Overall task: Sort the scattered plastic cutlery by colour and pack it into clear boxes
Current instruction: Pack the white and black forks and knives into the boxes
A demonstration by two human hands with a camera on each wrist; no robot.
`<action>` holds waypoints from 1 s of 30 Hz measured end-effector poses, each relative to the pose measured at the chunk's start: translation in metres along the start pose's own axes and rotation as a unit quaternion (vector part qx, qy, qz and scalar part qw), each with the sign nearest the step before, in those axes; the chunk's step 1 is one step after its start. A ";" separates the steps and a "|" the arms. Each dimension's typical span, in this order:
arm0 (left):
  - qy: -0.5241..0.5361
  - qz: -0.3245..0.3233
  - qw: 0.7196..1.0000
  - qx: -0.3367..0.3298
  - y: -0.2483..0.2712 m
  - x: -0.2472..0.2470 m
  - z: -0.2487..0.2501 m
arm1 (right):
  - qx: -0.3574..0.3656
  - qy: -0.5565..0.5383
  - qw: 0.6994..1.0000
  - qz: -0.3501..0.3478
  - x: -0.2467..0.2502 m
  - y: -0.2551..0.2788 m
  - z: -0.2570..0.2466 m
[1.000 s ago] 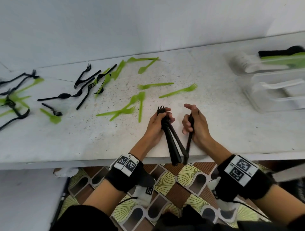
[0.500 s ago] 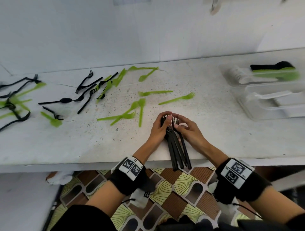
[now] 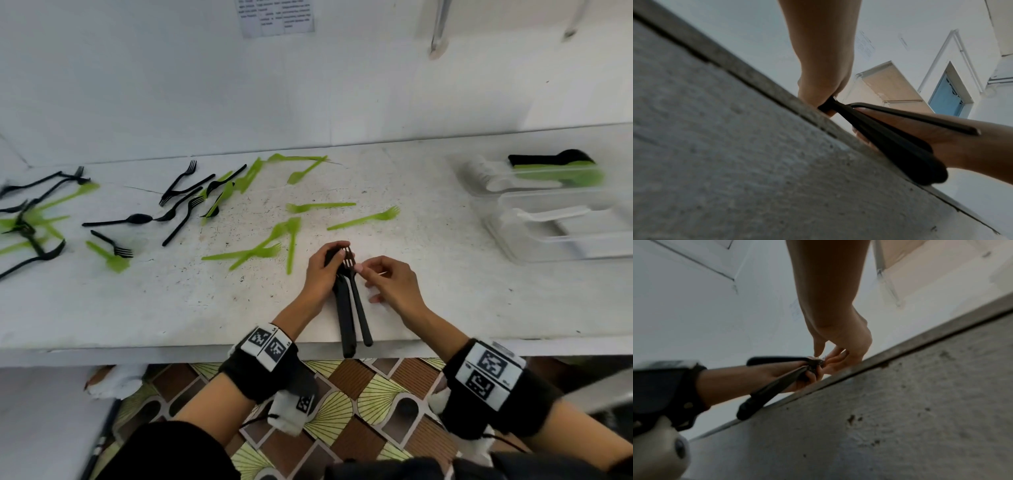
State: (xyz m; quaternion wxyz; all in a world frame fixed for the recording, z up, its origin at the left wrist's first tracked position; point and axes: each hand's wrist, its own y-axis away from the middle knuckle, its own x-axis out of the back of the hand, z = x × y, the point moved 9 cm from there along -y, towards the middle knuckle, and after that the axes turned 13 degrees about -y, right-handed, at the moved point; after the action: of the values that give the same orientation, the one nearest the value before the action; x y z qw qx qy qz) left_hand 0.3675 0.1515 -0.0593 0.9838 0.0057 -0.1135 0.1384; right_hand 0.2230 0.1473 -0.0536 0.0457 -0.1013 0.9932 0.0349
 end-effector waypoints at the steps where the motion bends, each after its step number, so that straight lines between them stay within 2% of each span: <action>1: 0.004 0.009 1.000 -0.004 -0.001 0.004 0.000 | -0.008 0.007 1.000 -0.011 -0.001 0.002 0.000; 4: 0.008 0.019 1.000 -0.011 -0.003 0.009 0.003 | -0.031 0.007 0.998 -0.047 -0.009 0.005 -0.002; 9: -0.006 0.070 0.997 -0.010 -0.006 0.020 0.010 | -0.032 0.002 0.999 -0.027 -0.012 0.002 -0.019; 17: -0.026 0.105 0.994 -0.033 -0.004 0.032 0.022 | -0.061 0.035 0.993 -0.097 -0.027 0.005 -0.020; 20: 0.038 0.086 0.996 0.010 -0.008 0.032 0.020 | -0.065 0.020 0.993 -0.101 -0.031 0.004 -0.018; 23: 0.104 0.024 0.993 0.041 -0.010 0.021 0.024 | -0.049 0.029 0.993 -0.100 -0.035 0.002 -0.019; 26: 0.089 -0.016 0.996 0.021 -0.011 0.013 0.027 | -0.051 0.031 0.993 -0.105 -0.040 0.003 -0.018; 30: 0.029 -0.009 1.000 -0.003 -0.013 0.010 0.027 | -0.072 0.012 0.992 -0.106 -0.046 0.005 -0.011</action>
State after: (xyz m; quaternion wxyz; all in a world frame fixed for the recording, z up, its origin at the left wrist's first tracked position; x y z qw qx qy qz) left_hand 0.3745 0.1407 -0.0303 0.9880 -0.0005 -0.0852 0.1288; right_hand 0.2656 0.1605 -0.0381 0.0293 -0.2094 0.9722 0.1004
